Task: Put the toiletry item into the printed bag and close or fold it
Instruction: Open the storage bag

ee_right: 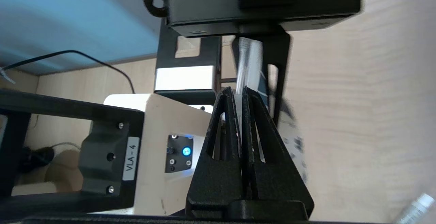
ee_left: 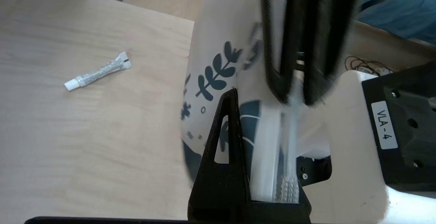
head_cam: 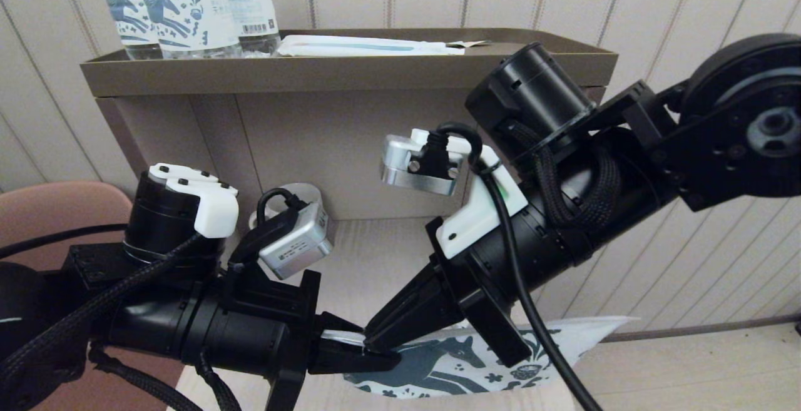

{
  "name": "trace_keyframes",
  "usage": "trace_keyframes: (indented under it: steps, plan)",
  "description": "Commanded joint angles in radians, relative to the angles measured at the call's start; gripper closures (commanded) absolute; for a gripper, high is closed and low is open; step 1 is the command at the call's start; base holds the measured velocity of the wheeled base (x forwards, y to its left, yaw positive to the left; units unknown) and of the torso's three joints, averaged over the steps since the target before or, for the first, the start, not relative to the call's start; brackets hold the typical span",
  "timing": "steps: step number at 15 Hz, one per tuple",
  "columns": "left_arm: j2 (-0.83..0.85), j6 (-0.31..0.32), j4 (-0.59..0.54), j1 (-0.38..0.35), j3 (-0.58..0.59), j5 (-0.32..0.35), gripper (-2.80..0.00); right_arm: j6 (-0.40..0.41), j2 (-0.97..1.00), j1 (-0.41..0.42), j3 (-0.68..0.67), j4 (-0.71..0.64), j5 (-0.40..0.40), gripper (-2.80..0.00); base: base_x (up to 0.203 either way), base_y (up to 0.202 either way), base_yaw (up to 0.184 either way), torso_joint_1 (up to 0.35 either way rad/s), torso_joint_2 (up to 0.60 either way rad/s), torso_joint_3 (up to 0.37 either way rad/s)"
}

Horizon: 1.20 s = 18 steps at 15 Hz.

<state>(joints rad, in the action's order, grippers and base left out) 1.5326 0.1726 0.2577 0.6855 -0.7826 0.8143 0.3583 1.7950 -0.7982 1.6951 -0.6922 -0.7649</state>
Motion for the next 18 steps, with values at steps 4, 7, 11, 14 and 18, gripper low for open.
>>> trace_keyframes:
  steps: [4, 7, 11, 14, 18]
  plan:
    - [0.001, 0.001, 0.002, 0.0, 0.0, 0.006, 0.0, 0.007, -0.033, 0.025, -0.036, -0.001, -0.002, 0.0, 0.0, 0.0, 0.0, 0.0, 0.0, 0.0]
    - [0.001, 0.004, 0.002, 0.002, 0.002, 0.006, 0.0, 0.007, -0.046, 0.046, -0.044, 0.009, -0.004, 0.0, 0.0, 0.0, 0.0, 0.0, 0.0, 0.0]
    - [-0.005, 0.002, 0.002, 0.0, 0.003, 0.009, 0.0, 0.008, -0.064, 0.063, -0.072, 0.018, -0.004, 0.0, 0.0, 0.0, 0.0, 0.0, 0.0, 0.0]
    - [-0.009, 0.002, 0.002, 0.0, 0.003, 0.006, 0.0, 0.012, -0.093, 0.091, -0.132, 0.062, -0.007, 0.0, 0.0, 0.0, 0.0, 0.0, 0.0, 0.0]
    - [-0.009, 0.002, 0.002, 0.0, 0.003, 0.007, 0.0, 0.013, -0.137, 0.137, -0.176, 0.063, -0.009, 0.0, 0.0, 0.0, 0.0, 0.0, 0.0, 0.0]
